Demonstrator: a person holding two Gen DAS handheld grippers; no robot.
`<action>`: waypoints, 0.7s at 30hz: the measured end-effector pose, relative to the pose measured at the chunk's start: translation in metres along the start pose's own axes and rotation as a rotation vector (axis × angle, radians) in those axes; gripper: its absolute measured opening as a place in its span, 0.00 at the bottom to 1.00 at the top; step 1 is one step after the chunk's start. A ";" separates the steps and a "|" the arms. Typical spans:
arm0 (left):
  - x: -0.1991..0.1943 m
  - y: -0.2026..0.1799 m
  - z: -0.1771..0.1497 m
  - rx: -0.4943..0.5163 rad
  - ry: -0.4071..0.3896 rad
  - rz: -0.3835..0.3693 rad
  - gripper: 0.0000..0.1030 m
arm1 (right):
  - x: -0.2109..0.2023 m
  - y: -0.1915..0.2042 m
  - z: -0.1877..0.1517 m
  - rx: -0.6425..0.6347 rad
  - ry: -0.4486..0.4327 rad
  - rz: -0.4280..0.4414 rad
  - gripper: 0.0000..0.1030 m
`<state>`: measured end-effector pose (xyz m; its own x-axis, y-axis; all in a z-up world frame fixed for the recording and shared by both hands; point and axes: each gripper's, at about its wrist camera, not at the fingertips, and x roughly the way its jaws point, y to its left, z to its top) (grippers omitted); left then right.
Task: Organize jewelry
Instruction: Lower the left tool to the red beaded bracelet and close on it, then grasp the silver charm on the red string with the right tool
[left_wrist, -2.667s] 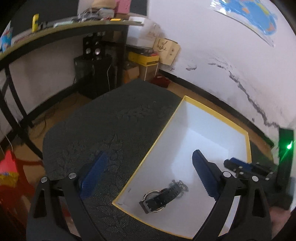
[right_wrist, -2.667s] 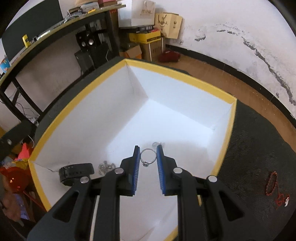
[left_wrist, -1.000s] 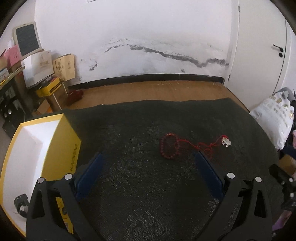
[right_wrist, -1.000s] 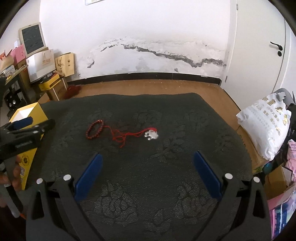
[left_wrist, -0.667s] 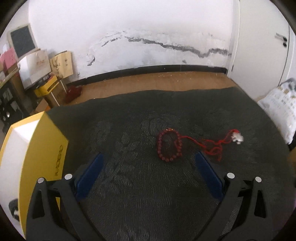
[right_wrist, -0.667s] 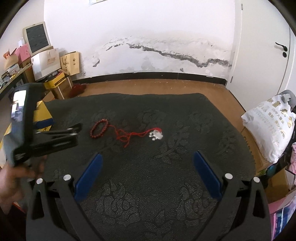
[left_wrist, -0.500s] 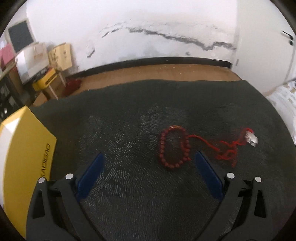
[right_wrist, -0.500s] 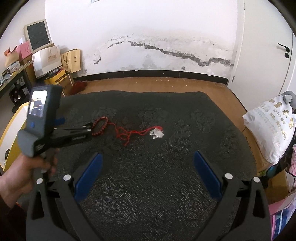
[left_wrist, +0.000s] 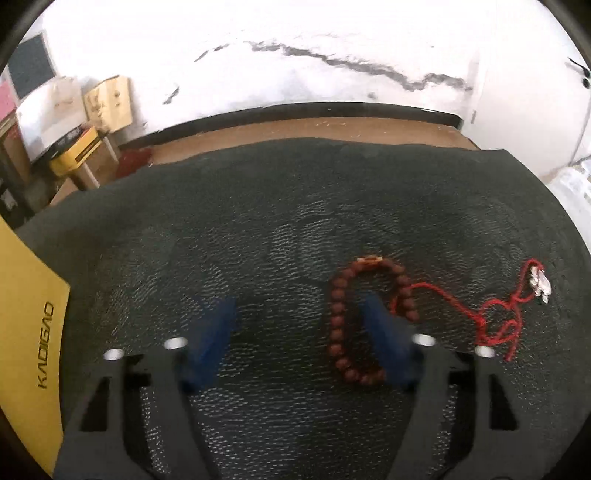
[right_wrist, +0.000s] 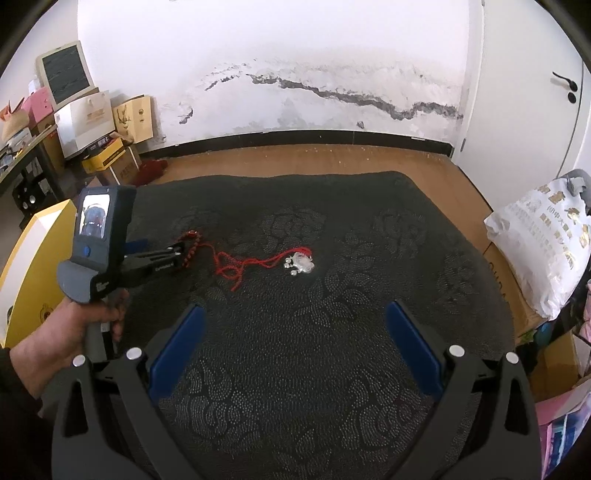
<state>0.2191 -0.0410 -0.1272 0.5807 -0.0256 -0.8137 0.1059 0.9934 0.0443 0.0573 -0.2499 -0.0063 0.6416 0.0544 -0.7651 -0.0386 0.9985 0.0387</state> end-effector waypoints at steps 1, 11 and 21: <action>-0.001 -0.007 -0.001 0.030 -0.004 -0.013 0.33 | 0.002 -0.001 0.001 0.005 0.004 0.002 0.92; -0.028 0.005 0.005 0.010 -0.022 -0.023 0.07 | 0.020 -0.003 0.007 0.020 0.031 0.000 0.92; -0.129 0.030 -0.001 -0.052 -0.090 -0.043 0.07 | 0.056 0.007 0.006 -0.049 0.099 -0.010 0.92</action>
<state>0.1467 -0.0080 -0.0219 0.6472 -0.0762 -0.7585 0.0915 0.9956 -0.0219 0.0969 -0.2395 -0.0450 0.5635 0.0413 -0.8251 -0.0715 0.9974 0.0011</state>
